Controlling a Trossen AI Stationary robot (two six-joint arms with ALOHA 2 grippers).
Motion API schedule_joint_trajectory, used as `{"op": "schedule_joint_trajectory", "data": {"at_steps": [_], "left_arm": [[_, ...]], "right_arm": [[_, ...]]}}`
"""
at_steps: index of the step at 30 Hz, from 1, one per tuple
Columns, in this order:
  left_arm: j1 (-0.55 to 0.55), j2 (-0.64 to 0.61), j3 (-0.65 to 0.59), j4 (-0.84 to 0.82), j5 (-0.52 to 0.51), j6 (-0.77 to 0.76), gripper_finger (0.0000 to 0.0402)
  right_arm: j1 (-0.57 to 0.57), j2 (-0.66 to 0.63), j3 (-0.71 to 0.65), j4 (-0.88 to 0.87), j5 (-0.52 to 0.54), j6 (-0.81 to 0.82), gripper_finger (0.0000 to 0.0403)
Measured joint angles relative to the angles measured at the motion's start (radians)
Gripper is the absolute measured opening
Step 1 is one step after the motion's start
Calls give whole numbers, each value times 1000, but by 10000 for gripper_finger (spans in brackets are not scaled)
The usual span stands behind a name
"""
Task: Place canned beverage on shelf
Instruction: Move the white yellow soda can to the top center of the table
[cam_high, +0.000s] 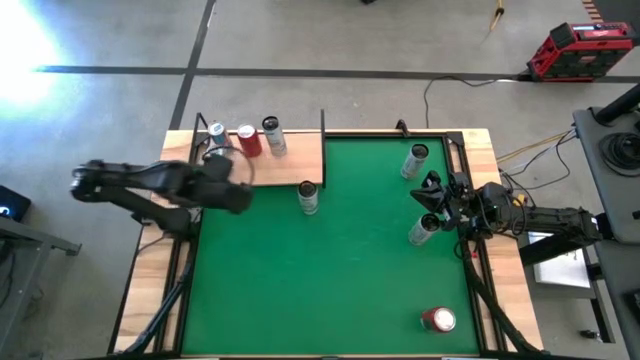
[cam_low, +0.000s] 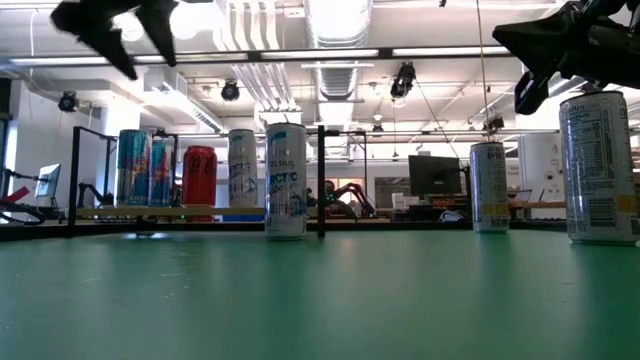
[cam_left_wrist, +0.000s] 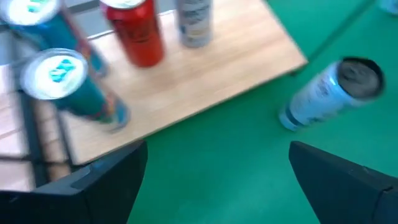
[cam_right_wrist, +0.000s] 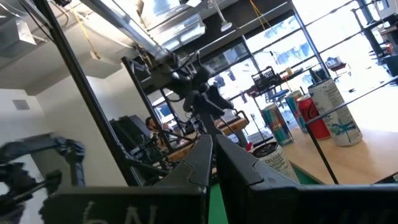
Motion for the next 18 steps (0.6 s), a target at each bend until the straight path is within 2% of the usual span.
{"op": "schedule_joint_trajectory", "data": {"at_steps": [4, 10, 15, 18], "left_arm": [[-49, -239, -258, 257, -30, 193, 374], [-60, -518, -624, 833, -30, 566, 374], [-60, -626, -878, 1253, 38, 958, 374], [-60, -650, -1005, 1477, 39, 1086, 374]], "right_arm": [[0, 0, 0, 0, 0, 0, 13], [0, 0, 0, 0, 0, 0, 13], [0, 0, 0, 0, 0, 0, 13], [0, 0, 0, 0, 0, 0, 13]]}}
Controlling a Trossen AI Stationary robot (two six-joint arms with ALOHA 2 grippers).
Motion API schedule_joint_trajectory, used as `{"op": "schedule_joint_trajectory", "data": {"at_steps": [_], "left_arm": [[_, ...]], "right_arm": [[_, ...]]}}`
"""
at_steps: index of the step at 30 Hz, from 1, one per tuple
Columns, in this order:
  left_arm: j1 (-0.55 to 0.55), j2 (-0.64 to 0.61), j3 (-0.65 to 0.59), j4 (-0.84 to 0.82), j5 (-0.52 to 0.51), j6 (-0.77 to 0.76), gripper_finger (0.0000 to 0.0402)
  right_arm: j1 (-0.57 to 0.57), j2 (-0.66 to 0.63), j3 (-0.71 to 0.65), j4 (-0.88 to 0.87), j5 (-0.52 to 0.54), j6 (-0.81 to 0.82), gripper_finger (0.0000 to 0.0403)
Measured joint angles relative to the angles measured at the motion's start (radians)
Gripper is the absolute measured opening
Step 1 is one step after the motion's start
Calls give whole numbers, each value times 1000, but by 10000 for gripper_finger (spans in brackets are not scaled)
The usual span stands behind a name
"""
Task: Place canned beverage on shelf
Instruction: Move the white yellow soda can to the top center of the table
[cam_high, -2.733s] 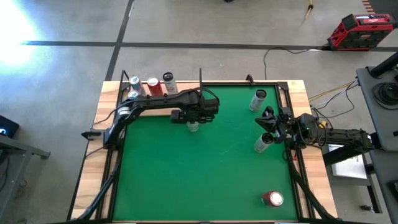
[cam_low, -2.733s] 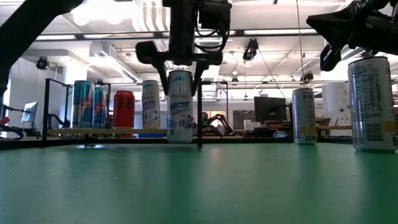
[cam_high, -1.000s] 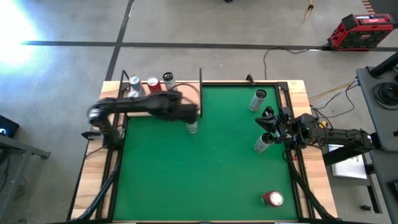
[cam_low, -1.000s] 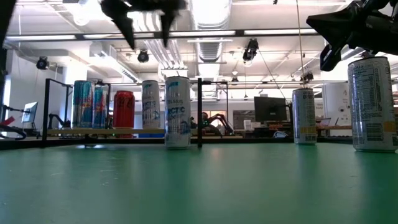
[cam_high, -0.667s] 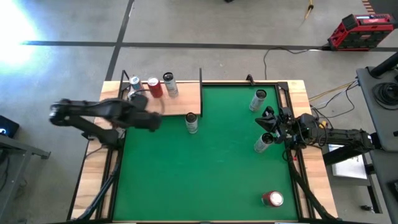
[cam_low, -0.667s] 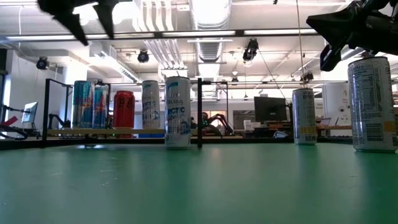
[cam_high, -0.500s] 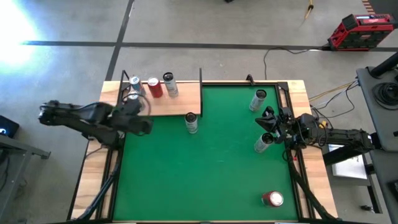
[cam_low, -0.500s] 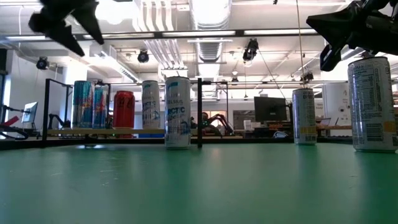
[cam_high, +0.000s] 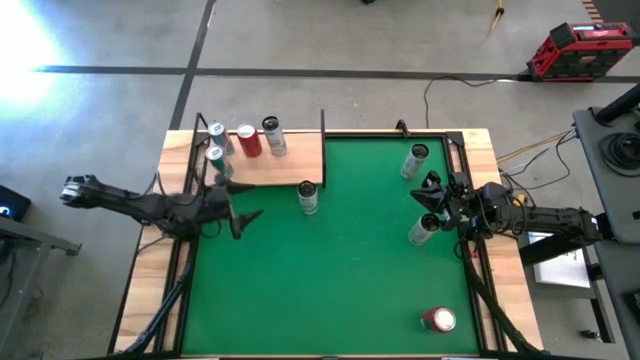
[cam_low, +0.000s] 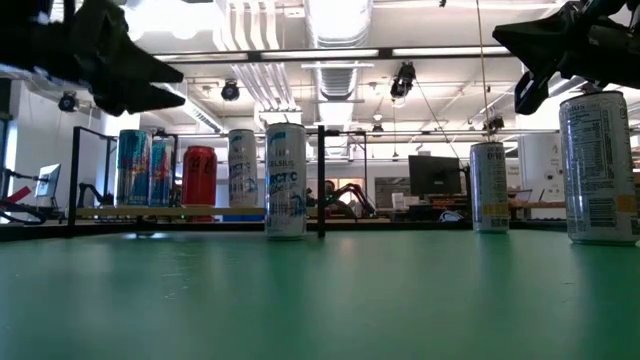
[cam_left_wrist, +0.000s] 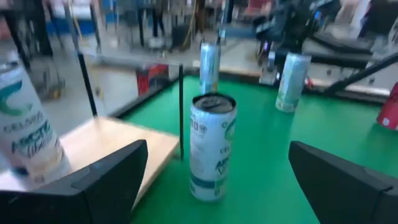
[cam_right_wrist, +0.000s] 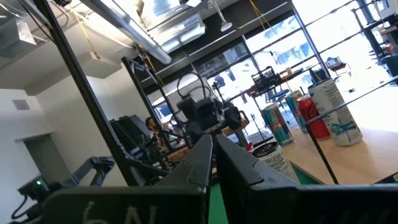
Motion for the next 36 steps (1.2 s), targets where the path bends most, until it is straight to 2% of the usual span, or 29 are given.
{"op": "schedule_joint_trajectory", "data": {"at_steps": [6, 13, 36], "left_arm": [[1, -18, -203, 335, 18, 114, 374], [2, -9, -165, 285, 26, 97, 374], [2, 44, -164, 278, 26, 94, 375]], "right_arm": [[0, 0, 0, 0, 0, 0, 13], [0, 0, 0, 0, 0, 0, 13], [0, 0, 0, 0, 0, 0, 13]]}}
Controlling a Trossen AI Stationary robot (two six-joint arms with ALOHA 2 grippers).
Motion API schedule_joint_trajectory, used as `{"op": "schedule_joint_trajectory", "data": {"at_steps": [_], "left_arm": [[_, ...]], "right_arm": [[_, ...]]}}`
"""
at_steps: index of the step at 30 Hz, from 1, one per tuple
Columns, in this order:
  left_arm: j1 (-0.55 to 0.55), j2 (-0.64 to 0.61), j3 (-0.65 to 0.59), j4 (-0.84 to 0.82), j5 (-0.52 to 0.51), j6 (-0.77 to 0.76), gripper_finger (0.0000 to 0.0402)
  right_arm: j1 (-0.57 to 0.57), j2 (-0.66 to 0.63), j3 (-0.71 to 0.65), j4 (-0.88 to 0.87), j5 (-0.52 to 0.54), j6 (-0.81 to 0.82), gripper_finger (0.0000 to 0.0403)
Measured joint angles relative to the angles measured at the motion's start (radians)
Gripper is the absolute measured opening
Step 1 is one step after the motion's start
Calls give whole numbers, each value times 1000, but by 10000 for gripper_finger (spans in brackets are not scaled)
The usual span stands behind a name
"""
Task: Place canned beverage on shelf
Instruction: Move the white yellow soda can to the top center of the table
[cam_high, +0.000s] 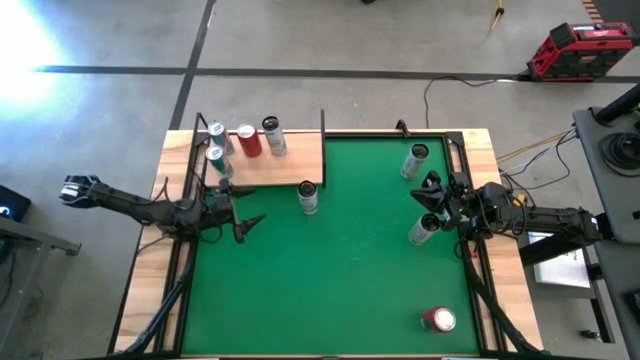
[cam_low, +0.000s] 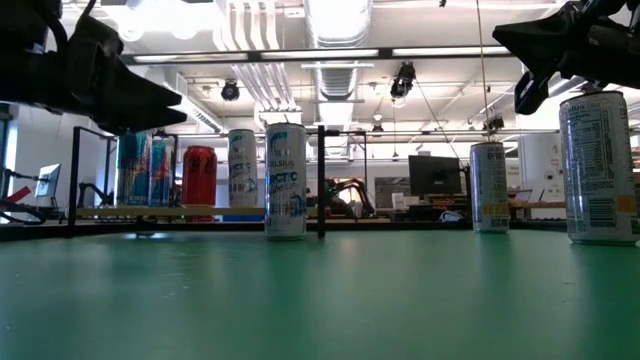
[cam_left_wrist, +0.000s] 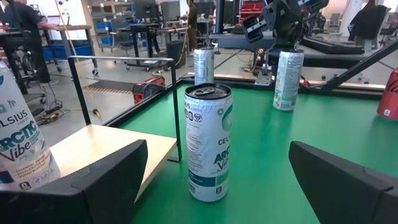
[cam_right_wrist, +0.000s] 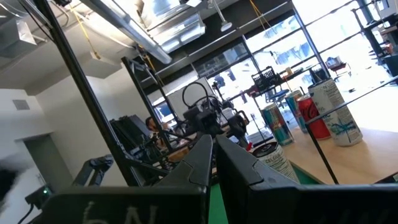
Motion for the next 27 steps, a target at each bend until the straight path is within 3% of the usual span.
{"op": "schedule_joint_trajectory", "data": {"at_steps": [9, 27], "left_arm": [[0, 14, -4, -2, 1, 0, 375], [0, -323, -40, -27, 0, -1, 375]], "right_arm": [[0, 0, 0, 0, 0, 0, 13], [0, 0, 0, 0, 0, 0, 13]]}}
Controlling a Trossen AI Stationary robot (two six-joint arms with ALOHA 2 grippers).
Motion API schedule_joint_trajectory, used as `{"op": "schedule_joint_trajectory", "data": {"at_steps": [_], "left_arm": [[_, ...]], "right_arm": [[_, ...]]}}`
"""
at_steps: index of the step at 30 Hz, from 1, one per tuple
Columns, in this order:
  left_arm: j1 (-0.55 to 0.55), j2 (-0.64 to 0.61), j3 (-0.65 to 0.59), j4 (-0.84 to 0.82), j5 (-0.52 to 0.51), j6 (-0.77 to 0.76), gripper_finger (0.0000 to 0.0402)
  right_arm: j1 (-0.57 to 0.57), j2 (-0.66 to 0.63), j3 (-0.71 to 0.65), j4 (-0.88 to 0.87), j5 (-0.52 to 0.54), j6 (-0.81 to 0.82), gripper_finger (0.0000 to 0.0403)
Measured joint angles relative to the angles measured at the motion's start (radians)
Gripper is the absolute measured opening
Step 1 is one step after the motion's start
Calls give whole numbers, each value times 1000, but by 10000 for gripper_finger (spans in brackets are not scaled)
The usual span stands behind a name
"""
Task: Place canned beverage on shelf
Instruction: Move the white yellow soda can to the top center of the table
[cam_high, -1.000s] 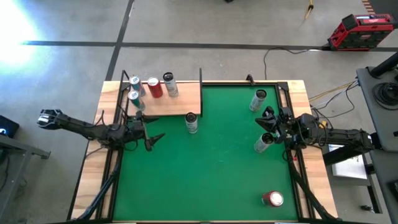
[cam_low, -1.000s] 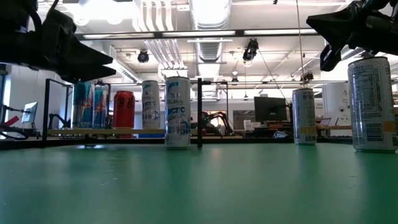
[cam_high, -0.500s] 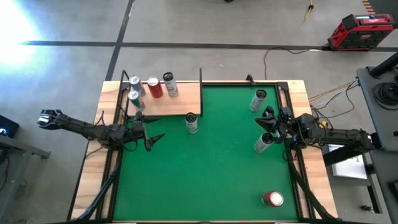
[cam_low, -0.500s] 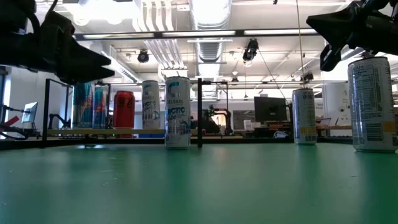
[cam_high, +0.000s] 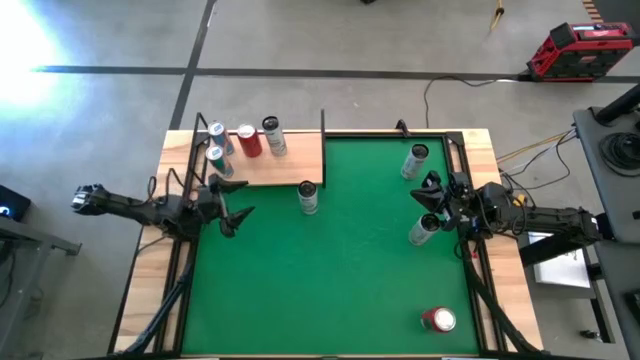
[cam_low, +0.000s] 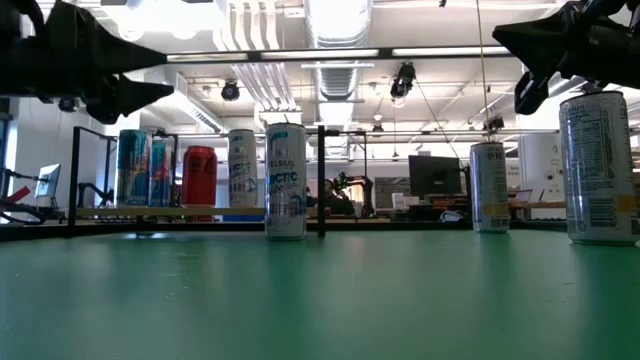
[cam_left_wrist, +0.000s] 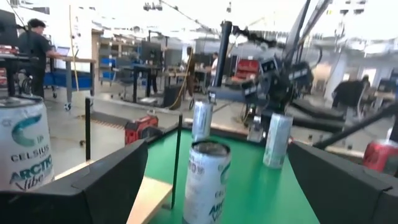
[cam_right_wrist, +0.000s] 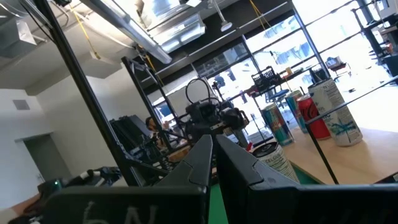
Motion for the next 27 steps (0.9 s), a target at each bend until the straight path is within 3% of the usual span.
{"op": "schedule_joint_trajectory", "data": {"at_steps": [8, 27], "left_arm": [[0, -77, 0, -2, 0, 0, 375], [0, -33, 11, -3, 0, 0, 375]], "right_arm": [[0, 0, 0, 0, 0, 0, 13], [0, 0, 0, 0, 0, -8, 13]]}}
